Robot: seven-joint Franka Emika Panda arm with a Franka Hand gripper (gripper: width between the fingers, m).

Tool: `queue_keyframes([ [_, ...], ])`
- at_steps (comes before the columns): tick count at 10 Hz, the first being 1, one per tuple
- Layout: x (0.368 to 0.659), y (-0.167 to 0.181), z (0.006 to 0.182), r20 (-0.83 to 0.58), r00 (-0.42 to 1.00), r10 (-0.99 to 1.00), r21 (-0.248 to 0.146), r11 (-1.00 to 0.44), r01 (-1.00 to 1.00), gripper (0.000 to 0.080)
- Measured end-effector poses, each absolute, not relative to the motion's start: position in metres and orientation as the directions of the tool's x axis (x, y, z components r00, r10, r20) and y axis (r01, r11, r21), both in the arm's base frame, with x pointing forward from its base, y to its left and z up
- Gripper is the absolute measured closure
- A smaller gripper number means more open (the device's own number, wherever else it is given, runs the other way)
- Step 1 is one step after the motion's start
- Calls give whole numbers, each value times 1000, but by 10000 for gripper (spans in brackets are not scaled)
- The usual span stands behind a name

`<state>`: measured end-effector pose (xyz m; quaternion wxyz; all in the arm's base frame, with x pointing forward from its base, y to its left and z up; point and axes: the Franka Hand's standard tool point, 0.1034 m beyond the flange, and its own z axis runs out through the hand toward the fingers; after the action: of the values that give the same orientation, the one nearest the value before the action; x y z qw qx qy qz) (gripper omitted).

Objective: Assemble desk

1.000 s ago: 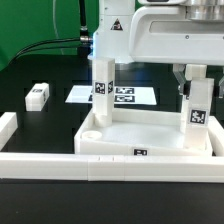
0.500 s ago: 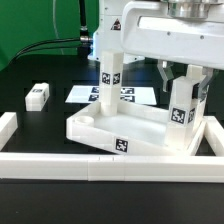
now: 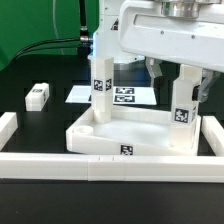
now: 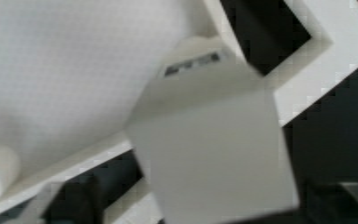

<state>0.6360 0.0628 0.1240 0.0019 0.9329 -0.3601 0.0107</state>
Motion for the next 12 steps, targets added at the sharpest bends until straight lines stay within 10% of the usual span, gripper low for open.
queue_keyframes([
  [4, 625, -13, 174, 39, 850, -526, -54, -850, -523, 151],
  [12, 610, -46, 163, 71, 908, -414, -71, -910, -409, 151],
])
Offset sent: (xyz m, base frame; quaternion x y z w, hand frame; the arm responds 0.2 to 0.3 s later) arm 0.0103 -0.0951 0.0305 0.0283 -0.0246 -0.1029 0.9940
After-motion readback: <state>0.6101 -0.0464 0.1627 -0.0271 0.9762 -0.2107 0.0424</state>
